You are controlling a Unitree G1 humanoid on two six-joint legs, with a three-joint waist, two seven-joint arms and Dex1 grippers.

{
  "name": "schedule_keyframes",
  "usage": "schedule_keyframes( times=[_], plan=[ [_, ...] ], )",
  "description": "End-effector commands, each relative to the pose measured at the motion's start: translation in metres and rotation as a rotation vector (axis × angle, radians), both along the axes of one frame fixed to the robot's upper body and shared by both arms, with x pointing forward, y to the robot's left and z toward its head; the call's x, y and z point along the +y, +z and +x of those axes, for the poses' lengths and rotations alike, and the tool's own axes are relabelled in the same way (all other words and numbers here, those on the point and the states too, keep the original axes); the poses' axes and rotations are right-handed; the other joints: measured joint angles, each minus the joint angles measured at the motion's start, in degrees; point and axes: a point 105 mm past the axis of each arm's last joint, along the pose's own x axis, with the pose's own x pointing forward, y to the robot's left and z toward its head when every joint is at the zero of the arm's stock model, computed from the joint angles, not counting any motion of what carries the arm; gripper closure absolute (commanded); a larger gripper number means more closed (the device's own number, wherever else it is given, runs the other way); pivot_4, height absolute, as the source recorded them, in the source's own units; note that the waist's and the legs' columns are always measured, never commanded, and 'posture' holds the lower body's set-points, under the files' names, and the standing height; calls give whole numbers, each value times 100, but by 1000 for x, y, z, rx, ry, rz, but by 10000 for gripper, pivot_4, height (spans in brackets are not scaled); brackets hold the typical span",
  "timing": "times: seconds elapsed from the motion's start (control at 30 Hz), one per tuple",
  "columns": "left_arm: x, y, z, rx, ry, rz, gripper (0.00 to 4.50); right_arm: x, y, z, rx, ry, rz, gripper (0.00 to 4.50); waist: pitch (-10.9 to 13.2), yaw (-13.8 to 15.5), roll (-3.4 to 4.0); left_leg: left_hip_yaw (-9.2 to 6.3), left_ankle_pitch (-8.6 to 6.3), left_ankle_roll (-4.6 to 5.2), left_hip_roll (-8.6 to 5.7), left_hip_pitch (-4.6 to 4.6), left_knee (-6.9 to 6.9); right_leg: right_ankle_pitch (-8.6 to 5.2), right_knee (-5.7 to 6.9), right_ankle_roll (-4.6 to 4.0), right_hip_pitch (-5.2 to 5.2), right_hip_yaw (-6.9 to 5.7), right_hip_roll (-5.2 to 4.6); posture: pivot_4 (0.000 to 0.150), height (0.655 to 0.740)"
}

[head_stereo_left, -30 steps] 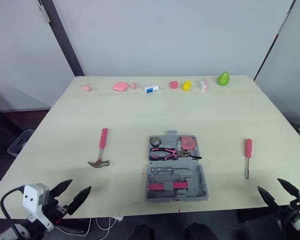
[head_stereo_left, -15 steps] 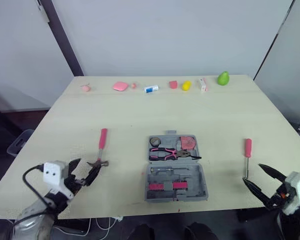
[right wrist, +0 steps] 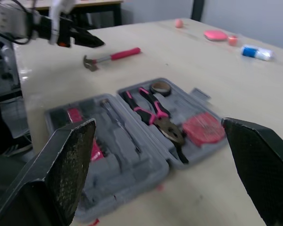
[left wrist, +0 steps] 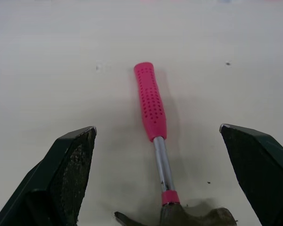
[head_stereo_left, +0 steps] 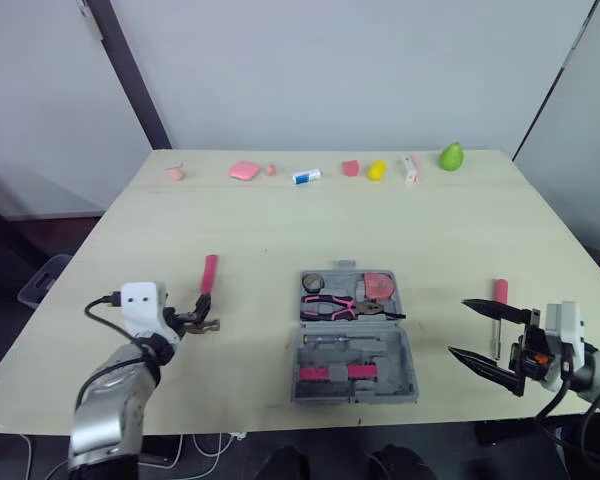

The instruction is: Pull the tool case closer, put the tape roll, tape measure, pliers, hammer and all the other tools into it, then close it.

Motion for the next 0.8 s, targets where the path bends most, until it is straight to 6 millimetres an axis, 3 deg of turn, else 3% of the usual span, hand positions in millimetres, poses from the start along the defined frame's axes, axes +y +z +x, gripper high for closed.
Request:
schedule_keyframes(
  times=[0.03,0.33,0.8],
  plan=[
    [-5,2,11,12,66,41,207,1,2,1,-30,1,-2,0,0,6,-3,-2,0,0,-3,0,3,1,1,1,0,0,-1,1500,7400],
    [-11,-11,34,119,91,30,207,4,-2,-1,-37,11,-16,0,1,-40,-4,-7,0,0,-8,-3,-1,1,0,2,-1,1,-1,1500,7400],
    [-7,-26,20,184,144,-6,207,2,-8,-1,-43,0,-20,0,1,-44,-4,-7,0,-1,-9,-3,0,1,1,2,-1,1,-4,1500,7400]
  ],
)
